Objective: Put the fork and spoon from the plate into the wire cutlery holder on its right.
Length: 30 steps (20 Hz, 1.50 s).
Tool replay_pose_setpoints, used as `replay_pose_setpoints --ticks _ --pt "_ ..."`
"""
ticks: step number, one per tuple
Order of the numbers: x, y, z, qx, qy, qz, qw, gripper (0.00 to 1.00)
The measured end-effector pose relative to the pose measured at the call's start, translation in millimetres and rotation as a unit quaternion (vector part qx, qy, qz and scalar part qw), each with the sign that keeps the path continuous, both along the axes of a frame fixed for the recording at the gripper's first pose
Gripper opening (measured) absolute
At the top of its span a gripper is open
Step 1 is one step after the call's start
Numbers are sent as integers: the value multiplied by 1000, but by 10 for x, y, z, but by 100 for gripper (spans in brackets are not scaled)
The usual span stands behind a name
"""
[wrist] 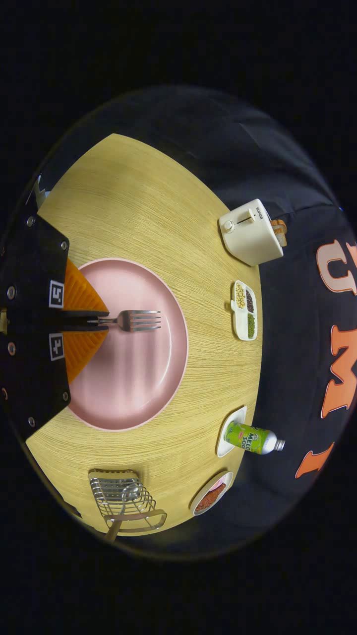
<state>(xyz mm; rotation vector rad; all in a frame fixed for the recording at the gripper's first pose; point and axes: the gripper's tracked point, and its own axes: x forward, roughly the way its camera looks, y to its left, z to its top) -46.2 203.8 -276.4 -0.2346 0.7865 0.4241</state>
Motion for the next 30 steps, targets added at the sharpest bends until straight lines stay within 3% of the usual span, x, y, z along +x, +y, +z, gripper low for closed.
replay_pose_setpoints --ticks 18,25,30 --pt "220 -1083 1089 -3 8 -16 1000 4" --pt "477 -1765 1438 -59 5 -33 998 4" --pt "425 -2191 1432 -93 36 -40 994 4"
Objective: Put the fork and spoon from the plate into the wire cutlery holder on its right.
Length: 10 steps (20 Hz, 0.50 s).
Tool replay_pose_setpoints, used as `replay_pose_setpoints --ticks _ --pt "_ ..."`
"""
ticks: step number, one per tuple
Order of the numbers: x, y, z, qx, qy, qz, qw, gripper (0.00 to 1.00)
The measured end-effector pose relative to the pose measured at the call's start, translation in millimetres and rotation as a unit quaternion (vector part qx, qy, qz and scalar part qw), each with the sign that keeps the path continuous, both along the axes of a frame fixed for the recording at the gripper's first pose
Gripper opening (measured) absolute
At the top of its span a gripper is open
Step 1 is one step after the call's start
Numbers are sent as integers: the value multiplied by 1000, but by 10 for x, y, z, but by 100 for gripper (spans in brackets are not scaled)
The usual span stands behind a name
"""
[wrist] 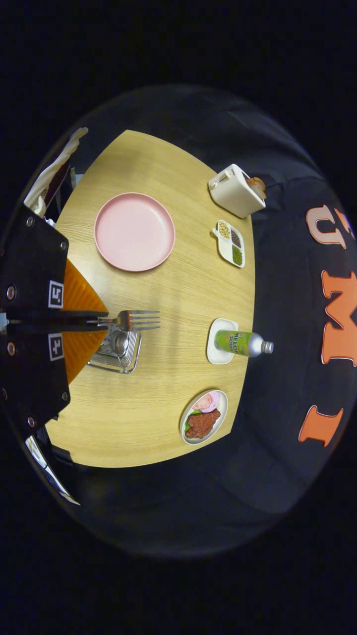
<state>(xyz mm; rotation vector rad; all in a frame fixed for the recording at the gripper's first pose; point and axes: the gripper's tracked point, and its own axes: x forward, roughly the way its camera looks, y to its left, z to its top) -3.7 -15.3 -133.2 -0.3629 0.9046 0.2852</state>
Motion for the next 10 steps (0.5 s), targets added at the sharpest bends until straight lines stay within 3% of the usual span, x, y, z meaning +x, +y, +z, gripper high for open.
replay_pose_setpoints --ticks 10 --pt "7 -343 -181 -52 63 3 997 4"
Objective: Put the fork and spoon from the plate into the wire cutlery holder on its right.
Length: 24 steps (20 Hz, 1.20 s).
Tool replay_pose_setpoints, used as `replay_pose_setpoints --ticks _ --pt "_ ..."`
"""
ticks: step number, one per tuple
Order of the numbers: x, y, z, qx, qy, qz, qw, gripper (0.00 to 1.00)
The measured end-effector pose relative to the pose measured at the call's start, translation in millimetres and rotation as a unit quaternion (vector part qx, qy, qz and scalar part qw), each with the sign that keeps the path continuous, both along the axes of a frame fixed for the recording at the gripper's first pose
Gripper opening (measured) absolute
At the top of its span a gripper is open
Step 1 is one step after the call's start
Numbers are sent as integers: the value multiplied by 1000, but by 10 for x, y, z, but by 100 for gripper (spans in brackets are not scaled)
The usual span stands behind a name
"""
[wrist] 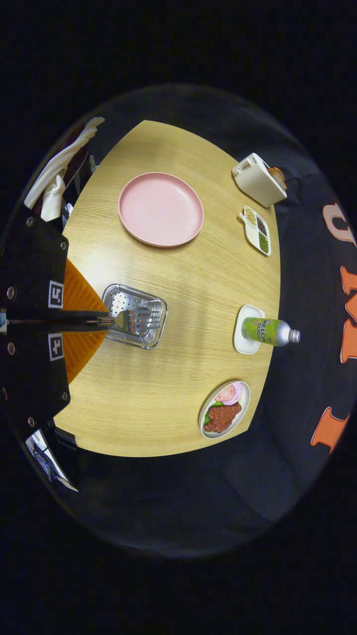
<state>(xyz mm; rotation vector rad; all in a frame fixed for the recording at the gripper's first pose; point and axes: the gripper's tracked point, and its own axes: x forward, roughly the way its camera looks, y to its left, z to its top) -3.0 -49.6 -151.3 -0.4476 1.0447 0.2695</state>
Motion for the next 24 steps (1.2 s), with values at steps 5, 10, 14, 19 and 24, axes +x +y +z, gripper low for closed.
replay_pose_setpoints --ticks 5,10,14,19,24 --pt "31 34 -147 -39 34 26 998 4" --pt "84 87 -304 -60 66 35 995 4" --pt "115 101 -413 -62 89 27 994 4" --pt "177 135 -472 -59 98 22 993 4" --pt "222 216 -415 -27 86 14 996 10"
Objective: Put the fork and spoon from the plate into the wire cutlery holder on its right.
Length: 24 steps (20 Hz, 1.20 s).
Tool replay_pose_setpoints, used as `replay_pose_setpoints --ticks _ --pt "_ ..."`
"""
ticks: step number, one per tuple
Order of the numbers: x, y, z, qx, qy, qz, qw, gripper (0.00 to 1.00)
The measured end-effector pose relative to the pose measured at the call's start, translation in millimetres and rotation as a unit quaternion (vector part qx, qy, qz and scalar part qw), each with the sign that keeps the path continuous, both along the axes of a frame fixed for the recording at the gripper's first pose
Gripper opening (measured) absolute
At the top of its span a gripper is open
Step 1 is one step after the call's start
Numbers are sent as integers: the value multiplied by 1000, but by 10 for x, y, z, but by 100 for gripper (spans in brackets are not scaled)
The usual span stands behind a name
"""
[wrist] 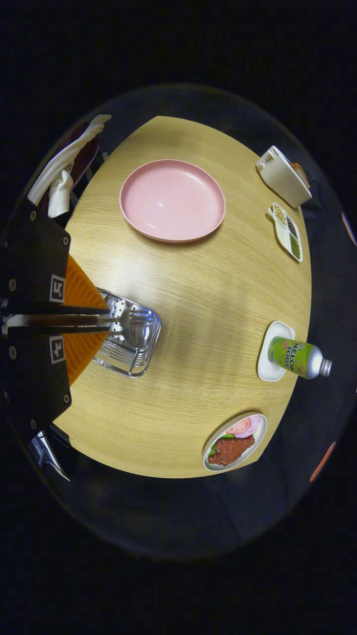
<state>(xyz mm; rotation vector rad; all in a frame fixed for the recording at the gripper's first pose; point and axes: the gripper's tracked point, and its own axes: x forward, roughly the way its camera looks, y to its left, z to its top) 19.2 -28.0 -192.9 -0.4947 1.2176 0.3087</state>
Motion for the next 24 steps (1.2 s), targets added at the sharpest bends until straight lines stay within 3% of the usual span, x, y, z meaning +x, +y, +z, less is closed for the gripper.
replay_pose_setpoints --ticks 3,8,9,12,18,24 --pt "17 29 70 23 -11 -10 1000 27" --pt "75 158 293 92 -52 -34 994 93" --pt "103 177 371 99 -65 -37 992 99" --pt "234 274 612 124 -121 -45 984 99" --pt "488 509 1224 163 -253 -51 952 99" --pt "622 697 1935 234 -372 -83 895 98"
